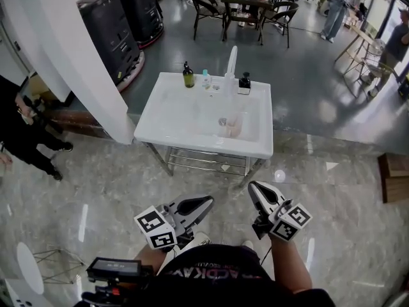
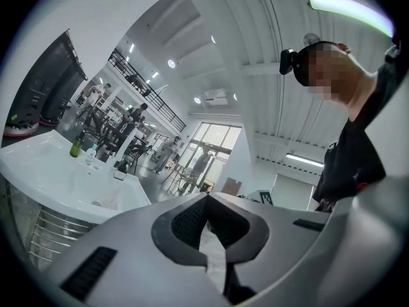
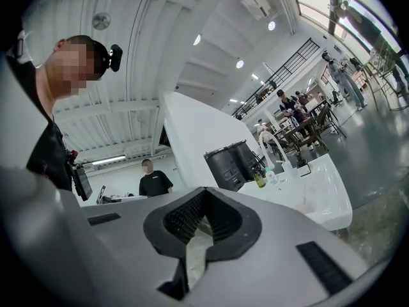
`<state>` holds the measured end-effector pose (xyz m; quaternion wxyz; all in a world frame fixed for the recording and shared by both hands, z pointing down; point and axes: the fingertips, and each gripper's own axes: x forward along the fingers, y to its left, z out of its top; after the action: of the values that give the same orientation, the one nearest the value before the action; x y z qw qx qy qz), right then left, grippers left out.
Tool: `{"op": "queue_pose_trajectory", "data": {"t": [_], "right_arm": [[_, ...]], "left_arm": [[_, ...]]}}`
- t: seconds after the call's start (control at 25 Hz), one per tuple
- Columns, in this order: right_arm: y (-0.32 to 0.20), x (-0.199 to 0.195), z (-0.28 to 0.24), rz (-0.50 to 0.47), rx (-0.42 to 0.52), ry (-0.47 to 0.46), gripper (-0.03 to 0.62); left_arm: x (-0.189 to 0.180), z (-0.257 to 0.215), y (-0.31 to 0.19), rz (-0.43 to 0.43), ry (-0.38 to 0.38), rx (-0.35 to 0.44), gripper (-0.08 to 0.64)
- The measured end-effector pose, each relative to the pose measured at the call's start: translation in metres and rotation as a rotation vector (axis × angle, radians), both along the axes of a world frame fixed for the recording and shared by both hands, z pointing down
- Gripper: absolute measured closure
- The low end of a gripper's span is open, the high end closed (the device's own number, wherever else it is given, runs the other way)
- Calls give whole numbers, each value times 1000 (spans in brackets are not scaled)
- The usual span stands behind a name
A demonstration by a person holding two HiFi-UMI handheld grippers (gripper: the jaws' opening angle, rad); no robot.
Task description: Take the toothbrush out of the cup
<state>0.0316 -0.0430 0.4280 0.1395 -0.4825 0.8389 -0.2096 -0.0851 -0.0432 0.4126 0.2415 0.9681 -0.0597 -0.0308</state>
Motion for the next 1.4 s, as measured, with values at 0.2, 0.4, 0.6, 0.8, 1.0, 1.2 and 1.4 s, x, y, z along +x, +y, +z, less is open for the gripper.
{"op": "queue_pose_trajectory", "data": {"t": [0.2,0.4,0.6,0.8,1.0,1.2,1.4], "right_arm": [[-13,-15,-7,-5,9,1,581],[-26,-26,-6,-4,7,13,582],[-33,-24,-7,-1,4,13,583],[-42,-21,-7,-6,6,16,581],[-60,-13,-10,-21,7,26,581],[-85,5,-7,-24,11,43,581],[-115,36,5,-4,-9,40,581]], "left_arm": [[-23,-4,-8,-21,-1,11,552],[-43,-4,-13,-43,-5,21,554],[-49,-3,-14,-55,-5,20,554],[-53,-2,-16,-77,-6,20,554],[-52,-6,-24,-103,-1,38,552],[-36,-9,-33,-111,-23,98,554],[-10,-12,-43,-101,-40,135,552]]}}
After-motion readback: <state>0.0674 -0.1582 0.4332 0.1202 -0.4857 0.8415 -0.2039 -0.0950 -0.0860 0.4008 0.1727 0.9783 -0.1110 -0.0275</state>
